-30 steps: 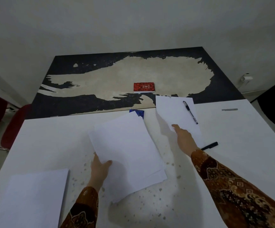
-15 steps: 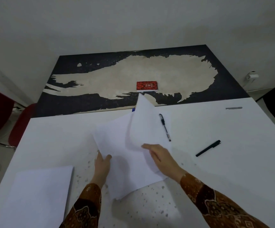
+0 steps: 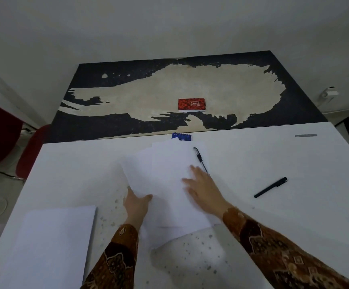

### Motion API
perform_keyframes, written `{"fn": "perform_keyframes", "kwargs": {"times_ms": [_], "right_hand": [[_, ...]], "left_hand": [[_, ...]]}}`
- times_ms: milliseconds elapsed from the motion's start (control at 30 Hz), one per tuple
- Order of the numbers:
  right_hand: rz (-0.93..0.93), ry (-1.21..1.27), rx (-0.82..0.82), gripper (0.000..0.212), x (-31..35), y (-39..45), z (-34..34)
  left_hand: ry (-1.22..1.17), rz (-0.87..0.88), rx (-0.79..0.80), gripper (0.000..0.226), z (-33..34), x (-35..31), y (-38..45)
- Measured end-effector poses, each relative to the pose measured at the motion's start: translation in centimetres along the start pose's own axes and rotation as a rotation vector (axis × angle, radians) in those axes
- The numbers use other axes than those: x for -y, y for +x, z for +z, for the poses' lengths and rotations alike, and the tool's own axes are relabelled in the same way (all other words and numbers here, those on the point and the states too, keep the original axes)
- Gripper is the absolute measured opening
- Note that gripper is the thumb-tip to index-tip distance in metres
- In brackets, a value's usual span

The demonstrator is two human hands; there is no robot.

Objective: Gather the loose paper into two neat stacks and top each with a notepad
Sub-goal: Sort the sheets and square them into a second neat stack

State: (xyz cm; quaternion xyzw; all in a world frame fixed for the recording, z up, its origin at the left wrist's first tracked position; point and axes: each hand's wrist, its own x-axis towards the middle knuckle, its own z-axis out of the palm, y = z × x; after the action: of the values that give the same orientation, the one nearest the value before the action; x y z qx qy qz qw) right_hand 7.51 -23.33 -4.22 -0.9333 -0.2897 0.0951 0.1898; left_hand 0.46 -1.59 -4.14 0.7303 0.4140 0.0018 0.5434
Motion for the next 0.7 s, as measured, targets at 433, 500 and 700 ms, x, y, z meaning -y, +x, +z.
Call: {"fn": "perform_keyframes", "kwargs": {"times_ms": [433, 500, 700], "right_hand": [[0.378, -0.192, -0.05, 0.054, -5.2, -0.6, -1.3], [0.276, -0.117, -0.017, 0.07, -3.4, -1.5, -0.3], [0.053, -0.151, 0.238, 0.07, 0.3, -2.6, 2.3]], "left_hand": [[0.027, 0.096, 0.109, 0.067, -1.0, 0.2, -0.6], [0.01, 0.086, 0.155, 0.066, -1.5, 0.3, -0.8], [-0.11, 0.049, 0.157, 0.051, -2.1, 0.2, -1.7]]}}
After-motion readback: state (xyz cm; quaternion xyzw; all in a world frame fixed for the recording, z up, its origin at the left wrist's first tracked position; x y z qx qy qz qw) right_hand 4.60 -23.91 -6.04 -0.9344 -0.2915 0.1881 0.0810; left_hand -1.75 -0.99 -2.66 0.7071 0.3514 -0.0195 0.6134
